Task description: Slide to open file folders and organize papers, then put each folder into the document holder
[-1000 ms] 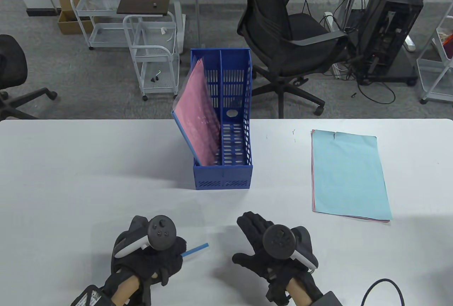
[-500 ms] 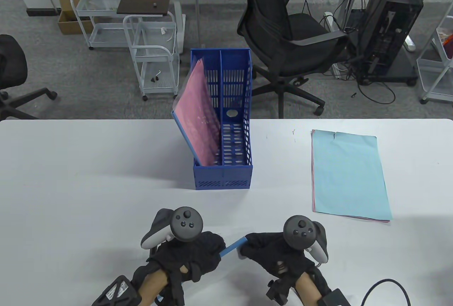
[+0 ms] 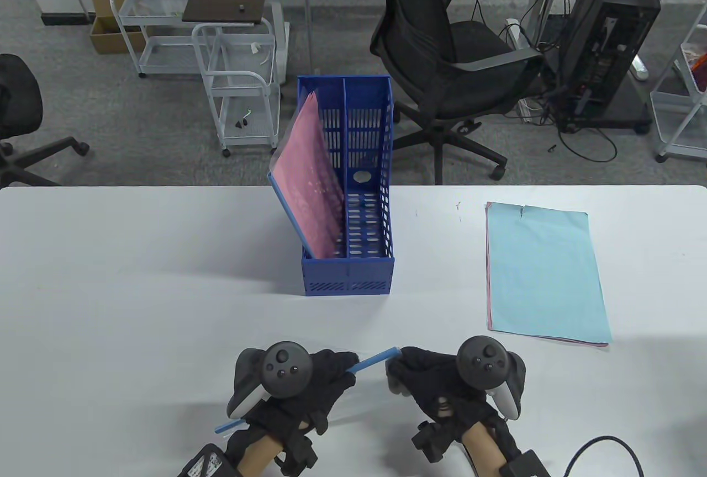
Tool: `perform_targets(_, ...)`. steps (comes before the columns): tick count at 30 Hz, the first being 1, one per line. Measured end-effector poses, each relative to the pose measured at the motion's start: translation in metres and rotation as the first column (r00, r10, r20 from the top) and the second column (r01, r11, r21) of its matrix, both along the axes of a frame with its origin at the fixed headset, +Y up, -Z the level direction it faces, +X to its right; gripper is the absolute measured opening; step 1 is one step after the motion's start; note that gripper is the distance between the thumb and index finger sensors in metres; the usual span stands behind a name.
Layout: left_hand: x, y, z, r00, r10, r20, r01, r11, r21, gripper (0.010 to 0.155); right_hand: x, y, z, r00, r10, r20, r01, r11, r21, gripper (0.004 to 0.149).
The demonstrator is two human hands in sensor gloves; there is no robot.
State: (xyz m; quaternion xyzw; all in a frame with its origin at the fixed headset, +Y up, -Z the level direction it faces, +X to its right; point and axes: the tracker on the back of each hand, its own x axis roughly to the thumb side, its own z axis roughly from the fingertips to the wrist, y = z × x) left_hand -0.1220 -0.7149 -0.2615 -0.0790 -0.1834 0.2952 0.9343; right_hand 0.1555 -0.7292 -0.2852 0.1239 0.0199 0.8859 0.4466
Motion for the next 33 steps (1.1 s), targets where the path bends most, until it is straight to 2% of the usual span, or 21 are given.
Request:
perform_targets(3,-0.010,0.000,0.002,0.999,-0.044,-0.015,0.044,0.999,0.030,0.047,0.001,0.001,0.000,1.000,-0.024,0.020,0.023,1.000,0.008,0.040)
perform_targets(9,-0.041,-0.008,0.003,0.995,-0.070,-0.078,0.072,0.997,0.014,0.046,0.014,0.002,-0.003,0.995,-0.060,0.076,0.059,0.998,0.026,0.040)
perform_targets(24,-0.098,-0.009,-0.013,0.984,-0.146,-0.099,0.129,0.979,-0.160,0.045,0.045,0.011,-0.007,0.972,-0.125,0.197,0.115,0.991,0.062,0.040)
perform_targets(28,-0.114,-0.011,-0.016,0.980,-0.171,-0.099,0.144,0.960,-0.239,0.045,0.055,0.014,-0.008,0.962,-0.135,0.236,0.120,0.990,0.076,0.040)
perform_targets(33,-0.144,-0.017,-0.020,0.948,-0.264,-0.178,0.199,0.928,-0.314,0.045,0.074,0.016,-0.009,0.941,-0.163,0.296,0.147,0.986,0.075,0.040)
